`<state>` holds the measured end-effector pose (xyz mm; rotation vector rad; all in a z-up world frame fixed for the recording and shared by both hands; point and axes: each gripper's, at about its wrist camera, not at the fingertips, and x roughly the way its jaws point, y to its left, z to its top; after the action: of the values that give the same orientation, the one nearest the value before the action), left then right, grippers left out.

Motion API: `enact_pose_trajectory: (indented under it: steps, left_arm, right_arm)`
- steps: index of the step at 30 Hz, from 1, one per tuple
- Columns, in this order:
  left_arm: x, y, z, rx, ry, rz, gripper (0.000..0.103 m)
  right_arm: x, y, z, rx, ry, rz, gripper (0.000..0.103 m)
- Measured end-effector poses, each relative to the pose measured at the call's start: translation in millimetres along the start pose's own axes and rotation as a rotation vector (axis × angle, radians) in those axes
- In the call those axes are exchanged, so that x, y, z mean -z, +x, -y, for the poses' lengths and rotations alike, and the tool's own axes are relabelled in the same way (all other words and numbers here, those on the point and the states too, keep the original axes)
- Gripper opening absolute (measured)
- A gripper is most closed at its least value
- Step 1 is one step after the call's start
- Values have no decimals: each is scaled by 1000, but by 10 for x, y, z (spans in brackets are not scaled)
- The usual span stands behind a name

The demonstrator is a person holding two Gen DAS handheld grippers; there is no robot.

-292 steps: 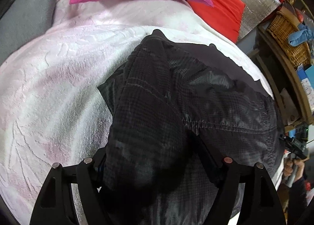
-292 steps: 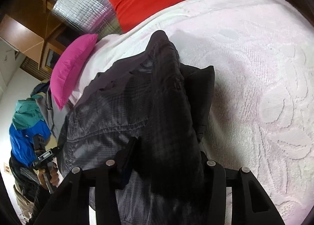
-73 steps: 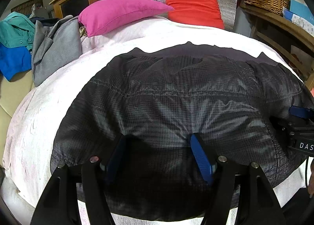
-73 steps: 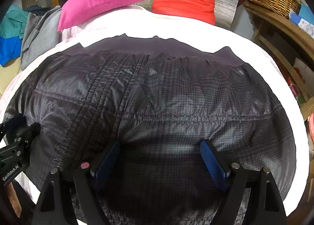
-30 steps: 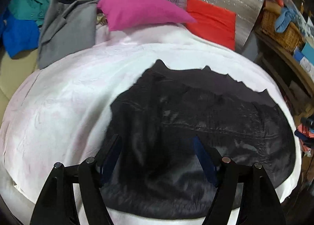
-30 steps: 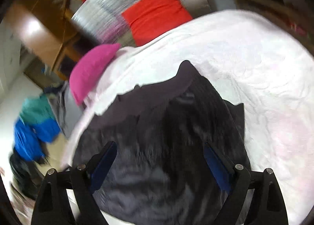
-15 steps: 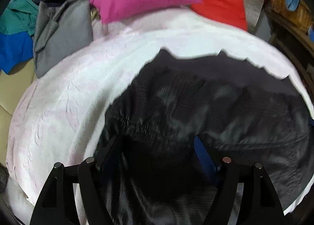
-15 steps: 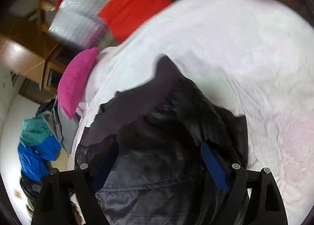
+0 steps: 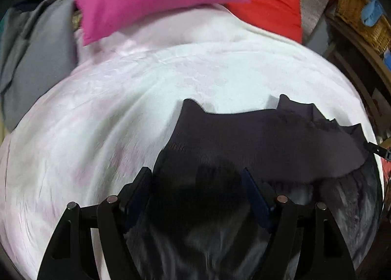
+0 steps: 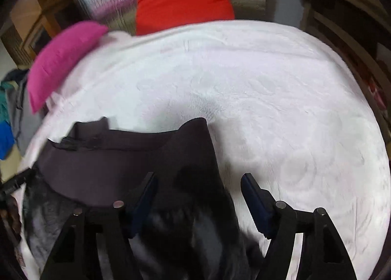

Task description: Fold large clothes

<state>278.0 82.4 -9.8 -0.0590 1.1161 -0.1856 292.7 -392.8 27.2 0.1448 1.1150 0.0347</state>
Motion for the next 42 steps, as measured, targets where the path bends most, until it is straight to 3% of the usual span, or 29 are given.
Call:
enact_pose_trajectory:
  steps: [2,3,4,5,6,7,8,10,17,18,20,22,23,25,29,33,38,42]
  left_arm:
    - [-93,122,7,-3,13,-30,77]
    - [-127,179,5,0,11,-50,77]
    - [-158,217,-13,5,7,-63,77]
    - [-185,250,-21,11,0,-72,77]
    - [-207,275,-38,10,-10,-68,64]
    - [-212,277,-53,-19,-9,-68,38]
    - [-224,306,-67,-50,-9,-75,32]
    - [-234,344,-170,-25,-63,-80,27]
    - [-200,418,-246,-49,-104,-89,27]
    - [-197,396,-236,-52,-114,-84,27]
    - [-188,320,-211,-49,-123,-68,32]
    - [-161,174,-200,-25,-134,-37,38]
    - [-128,38,-187,-28,-140,-10,40]
    - [-59,-200,-180,-41,-141,43,50]
    - [259,-718,-107,-42,-114,143,58]
    - [856,-1159,26,-30,-113,226,69]
    - [1464,-1394,361,-23,-71,241,74]
    - [1825,-1610,670,-30,-13,257,75]
  right_arm:
    - [-29,97,29,8,-15,-23,70]
    - [-45,139,51,-10,-13,-32,58]
    - [-61,167,65,-30,-11,-42,39]
    - [-68,171,64,-28,-14,-46,35]
    - [-76,146,51,-15,-30,-34,26]
    - [-85,115,39,-3,-44,-22,15]
    - [-95,75,29,8,-51,-10,11]
    - [-124,28,92,35,-33,19,8]
    - [-47,222,274,50,81,1,8]
    - [-49,214,288,43,98,-7,10]
    - [-55,91,275,13,118,9,22]
    - [-21,-106,240,2,129,53,73]
    - [22,-237,218,-2,132,86,79]
    - [142,-488,139,-19,128,127,80]
    - [546,-994,-116,-62,80,198,80]
    - [1186,-1539,-327,-112,85,264,80]
    - [1782,-2059,-691,-181,95,339,83]
    - [2254,-2325,-1184,-183,9,392,88]
